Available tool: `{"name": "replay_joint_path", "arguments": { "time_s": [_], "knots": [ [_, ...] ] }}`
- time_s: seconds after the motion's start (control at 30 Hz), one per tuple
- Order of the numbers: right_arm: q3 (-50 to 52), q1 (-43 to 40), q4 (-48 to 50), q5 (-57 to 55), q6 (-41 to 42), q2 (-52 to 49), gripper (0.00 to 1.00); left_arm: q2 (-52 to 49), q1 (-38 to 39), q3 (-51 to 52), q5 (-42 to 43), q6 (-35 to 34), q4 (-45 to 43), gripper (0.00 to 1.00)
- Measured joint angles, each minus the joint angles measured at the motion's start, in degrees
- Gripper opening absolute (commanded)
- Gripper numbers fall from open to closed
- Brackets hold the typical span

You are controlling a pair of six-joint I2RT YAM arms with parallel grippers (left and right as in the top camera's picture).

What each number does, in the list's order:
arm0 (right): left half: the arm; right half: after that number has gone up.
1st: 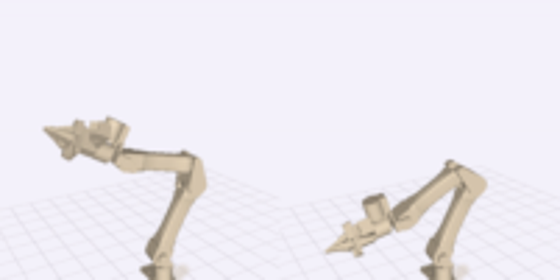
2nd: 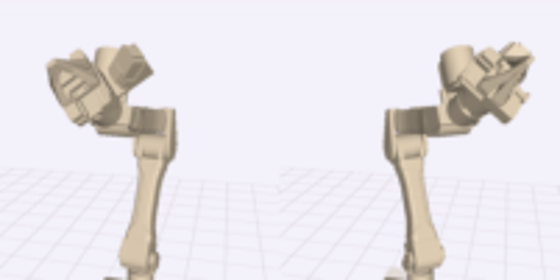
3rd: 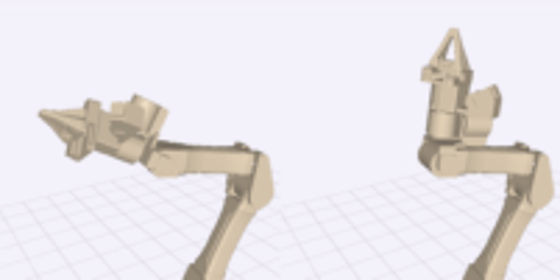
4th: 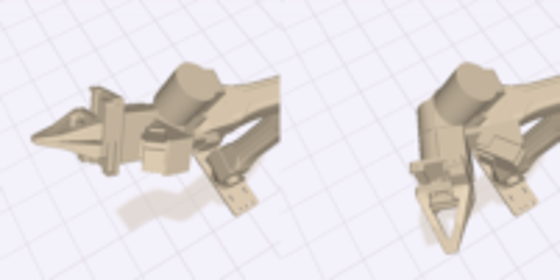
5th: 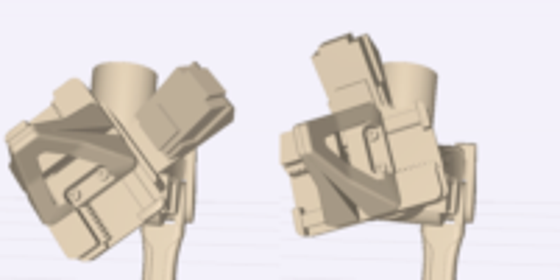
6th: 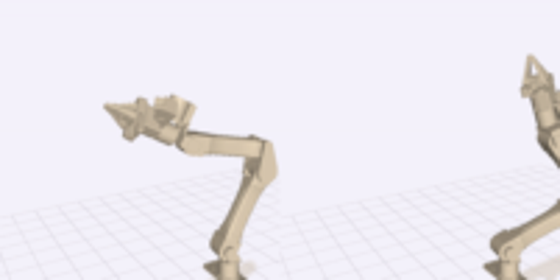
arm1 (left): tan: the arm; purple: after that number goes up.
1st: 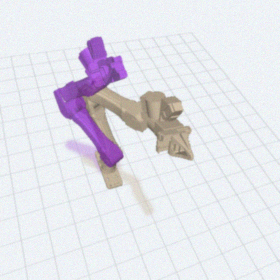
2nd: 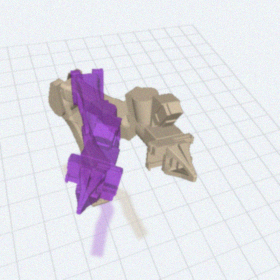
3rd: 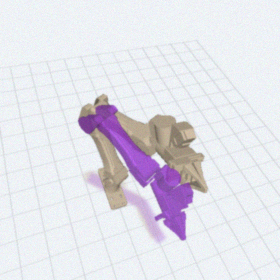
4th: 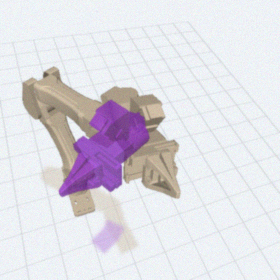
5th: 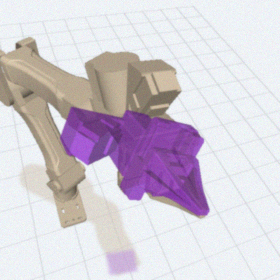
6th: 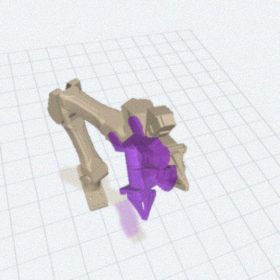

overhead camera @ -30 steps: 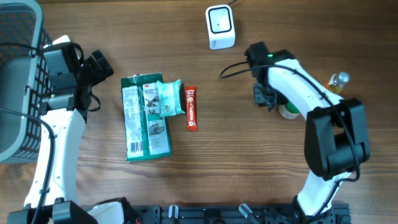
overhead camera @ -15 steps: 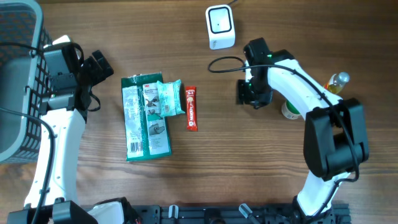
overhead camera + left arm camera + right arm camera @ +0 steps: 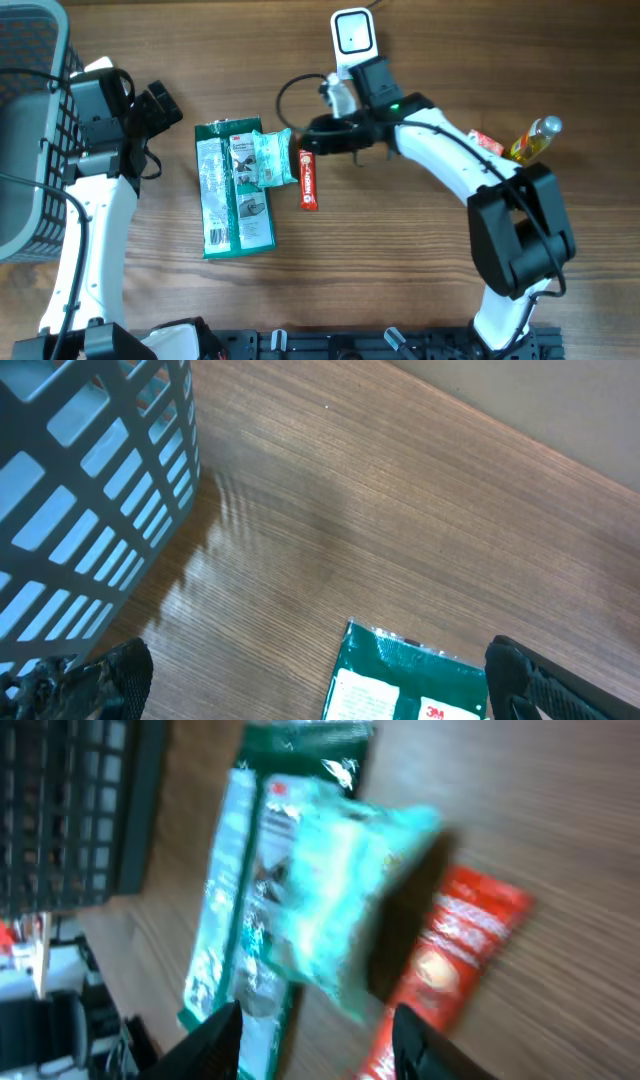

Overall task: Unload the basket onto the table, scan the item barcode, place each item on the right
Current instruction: 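Reach the right gripper left to the mint-green wipes pack and grasp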

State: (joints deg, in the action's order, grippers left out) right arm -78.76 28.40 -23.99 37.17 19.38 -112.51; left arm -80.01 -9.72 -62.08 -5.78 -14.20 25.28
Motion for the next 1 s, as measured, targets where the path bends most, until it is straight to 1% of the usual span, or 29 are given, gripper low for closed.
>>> {"name": "replay_joint_path", "arguments": {
  "time_s": [0.03, 0.1, 0.13, 0.2, 0.27, 0.4, 0.7, 0.77, 0.9, 0.93, 0.97, 1.0],
  "knots": [
    [-0.2, 2.0, 1.0, -1.1, 0.8, 0.0, 0.46, 0.0, 0.0, 0.0, 0.0, 0.0, 0.0, 1.00],
    [-1.6, 5.1, -1.4, -4.0, 1.8, 0.0, 0.46, 0.0, 0.0, 0.0, 0.0, 0.0, 0.0, 1.00],
    [-3.4, 6.8, -3.5, -6.1, 1.8, 0.0, 0.46, 0.0, 0.0, 0.0, 0.0, 0.0, 0.0, 1.00],
    [-7.1, 8.7, -4.0, -10.2, 1.8, 0.0, 0.46, 0.0, 0.0, 0.0, 0.0, 0.0, 0.0, 1.00],
    [-9.0, 9.8, -2.8, -14.5, 1.8, 0.0, 0.46, 0.0, 0.0, 0.0, 0.0, 0.0, 0.0, 1.00],
    [-9.2, 10.2, -2.7, -20.9, 1.8, -0.4, 0.46, 0.0, 0.0, 0.0, 0.0, 0.0, 0.0, 1.00],
    [-9.2, 10.2, -2.6, -21.8, 2.5, -7.4, 0.45, 0.0, 0.0, 0.0, 0.0, 0.0, 0.0, 1.00],
    [-9.2, 10.2, -2.5, -21.7, 3.2, -8.6, 0.43, 0.0, 0.0, 0.0, 0.0, 0.0, 0.0, 1.00],
    [-9.2, 10.2, -0.7, -19.5, 5.0, -11.7, 0.42, 0.0, 0.0, 0.0, 0.0, 0.0, 0.0, 1.00],
    [-9.2, 10.3, 0.0, -18.5, 5.2, -12.7, 0.38, 0.0, 0.0, 0.0, 0.0, 0.0, 0.0, 1.00],
    [-9.2, 10.4, 0.9, -16.9, 6.0, -14.1, 0.14, 0.0, 0.0, 0.0, 0.0, 0.0, 0.0, 1.00],
    [-9.2, 10.5, 1.1, -16.4, 6.2, -14.2, 0.09, 0.0, 0.0, 0.0, 0.0, 0.0, 0.0, 1.00]
  ]
}}
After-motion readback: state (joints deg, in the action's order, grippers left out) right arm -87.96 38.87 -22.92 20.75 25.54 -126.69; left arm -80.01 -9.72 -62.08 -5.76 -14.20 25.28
